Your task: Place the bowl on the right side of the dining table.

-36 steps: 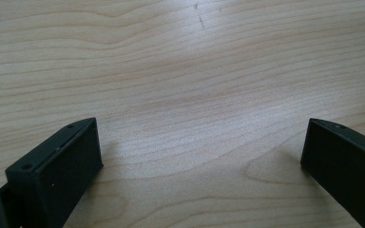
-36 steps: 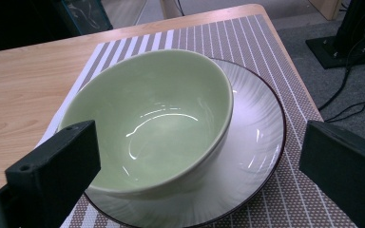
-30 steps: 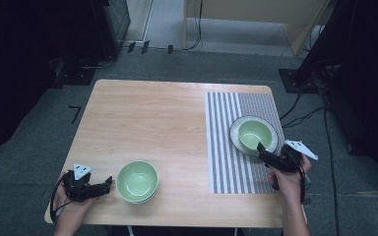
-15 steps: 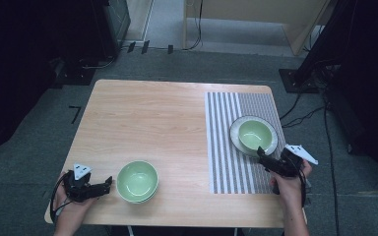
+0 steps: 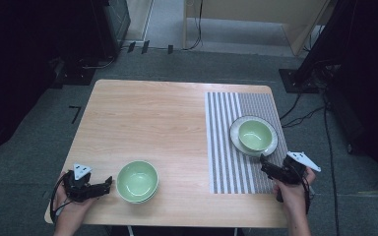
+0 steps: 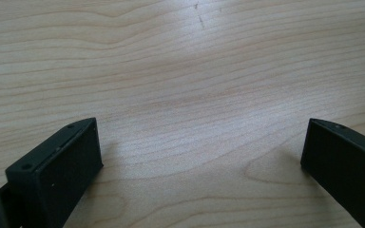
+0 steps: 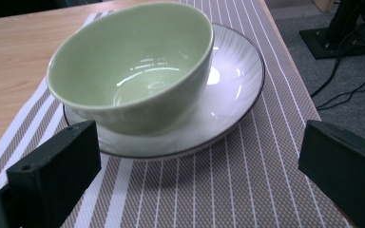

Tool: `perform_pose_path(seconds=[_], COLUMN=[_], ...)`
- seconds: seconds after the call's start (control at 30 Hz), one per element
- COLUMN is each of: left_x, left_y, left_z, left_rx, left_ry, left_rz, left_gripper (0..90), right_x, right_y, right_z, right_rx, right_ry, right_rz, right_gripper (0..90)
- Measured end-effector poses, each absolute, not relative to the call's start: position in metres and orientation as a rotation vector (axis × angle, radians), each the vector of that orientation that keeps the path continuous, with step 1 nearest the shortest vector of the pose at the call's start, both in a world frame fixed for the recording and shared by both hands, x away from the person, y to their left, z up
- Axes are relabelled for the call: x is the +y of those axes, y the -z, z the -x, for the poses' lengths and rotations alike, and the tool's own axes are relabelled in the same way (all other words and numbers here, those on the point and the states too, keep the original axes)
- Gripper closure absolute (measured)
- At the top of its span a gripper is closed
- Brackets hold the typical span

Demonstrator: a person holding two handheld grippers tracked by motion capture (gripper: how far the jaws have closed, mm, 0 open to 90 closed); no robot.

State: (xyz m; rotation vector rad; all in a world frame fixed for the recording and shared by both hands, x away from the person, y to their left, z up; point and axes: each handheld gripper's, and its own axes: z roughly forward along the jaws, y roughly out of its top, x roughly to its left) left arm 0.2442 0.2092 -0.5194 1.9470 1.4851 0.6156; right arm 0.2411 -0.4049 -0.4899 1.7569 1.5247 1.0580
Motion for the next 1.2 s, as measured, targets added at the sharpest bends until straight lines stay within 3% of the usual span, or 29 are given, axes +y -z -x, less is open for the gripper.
perform_pose_path(seconds=[1.2], left_x=[0.209], left_y=[0.519], left_z=[-0.244], left_rx=[1.485], left_ry=[-0.616], left_rz=[-1.947], left_gripper=[0.0], right_x=[-0.417], right_y=[0.525], right_z=[-0.194], right_rx=[1.739], right_ry=[-0.855], right_rz=[-1.787], right_gripper=[0.0])
